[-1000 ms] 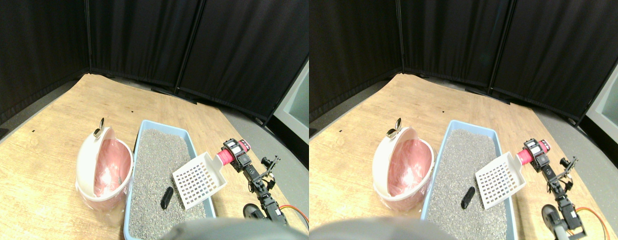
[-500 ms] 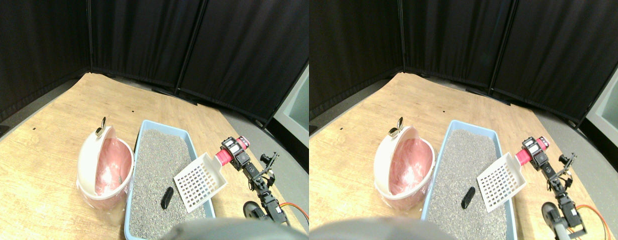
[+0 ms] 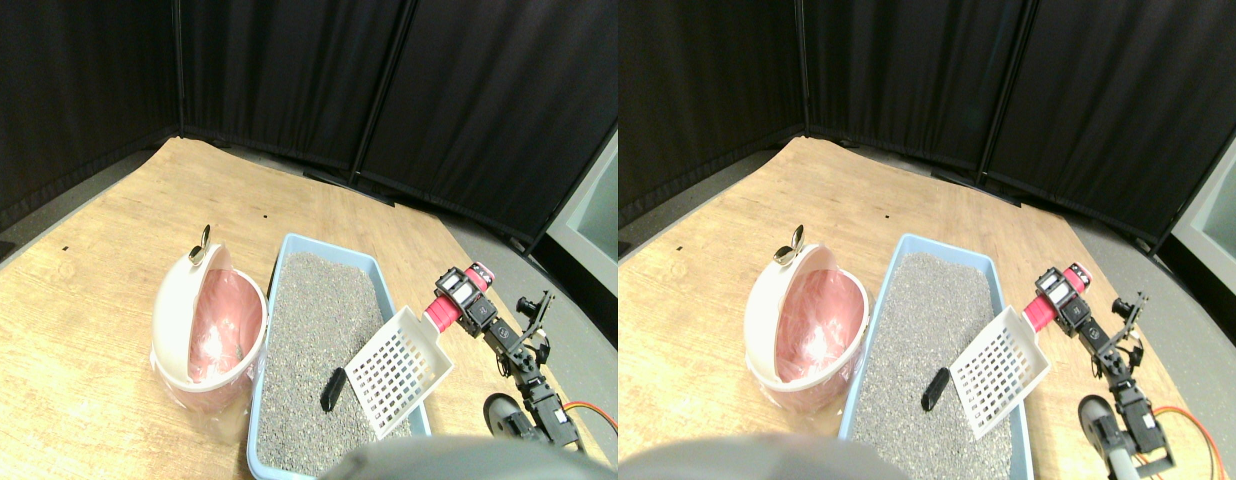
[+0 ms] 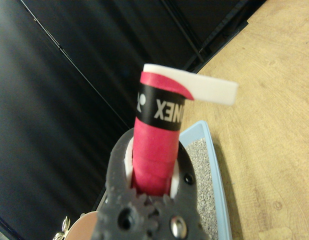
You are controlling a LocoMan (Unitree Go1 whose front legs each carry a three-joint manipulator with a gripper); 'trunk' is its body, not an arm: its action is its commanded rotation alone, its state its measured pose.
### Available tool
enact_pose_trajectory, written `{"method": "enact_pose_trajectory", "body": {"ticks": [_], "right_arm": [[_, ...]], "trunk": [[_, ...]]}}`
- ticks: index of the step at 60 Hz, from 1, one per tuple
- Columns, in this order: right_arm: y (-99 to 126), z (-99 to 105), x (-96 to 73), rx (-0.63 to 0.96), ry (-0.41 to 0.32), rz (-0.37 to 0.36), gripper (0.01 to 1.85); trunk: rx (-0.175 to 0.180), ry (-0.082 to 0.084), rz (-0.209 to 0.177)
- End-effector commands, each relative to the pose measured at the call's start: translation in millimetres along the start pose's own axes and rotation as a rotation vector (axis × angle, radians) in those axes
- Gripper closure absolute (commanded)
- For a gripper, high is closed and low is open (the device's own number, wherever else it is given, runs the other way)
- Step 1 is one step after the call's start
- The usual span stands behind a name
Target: Scoop (unimanual)
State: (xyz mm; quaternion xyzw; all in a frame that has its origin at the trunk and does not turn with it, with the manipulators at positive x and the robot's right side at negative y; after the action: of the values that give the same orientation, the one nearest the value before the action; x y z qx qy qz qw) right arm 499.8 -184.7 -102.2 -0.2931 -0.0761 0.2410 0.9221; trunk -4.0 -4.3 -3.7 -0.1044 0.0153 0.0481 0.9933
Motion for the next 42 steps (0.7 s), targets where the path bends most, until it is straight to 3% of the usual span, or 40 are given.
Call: {"method": "enact_pose_trajectory", "body": {"ticks": [1, 12, 27, 32, 35, 40, 42], "right_arm": [[3, 6, 2.9, -0.033, -0.025, 0.009, 1.80], [1, -1, 12.9, -0.041, 0.020, -0.030, 1.80], [14, -4, 11.3, -0.009, 0.107, -0.068, 1.80], [26, -6, 11.2, 0.008, 0.135, -0.068, 1.80], [36, -7, 9.9, 0.052, 0.218, -0.089, 1.80], [53, -19, 9.8, 0.109, 0.197, -0.056, 1.80], [64, -22, 8.7, 0.132, 0.230, -0.068, 1.80]], "trunk": [[-0.023, 0.022, 0.017], [-0.025, 0.019, 0.018], [-0.032, 0.023, 0.021], [-0.039, 0.028, 0.032], [-0.045, 0.030, 0.039], [-0.054, 0.030, 0.050], [-0.055, 0.030, 0.054]]}}
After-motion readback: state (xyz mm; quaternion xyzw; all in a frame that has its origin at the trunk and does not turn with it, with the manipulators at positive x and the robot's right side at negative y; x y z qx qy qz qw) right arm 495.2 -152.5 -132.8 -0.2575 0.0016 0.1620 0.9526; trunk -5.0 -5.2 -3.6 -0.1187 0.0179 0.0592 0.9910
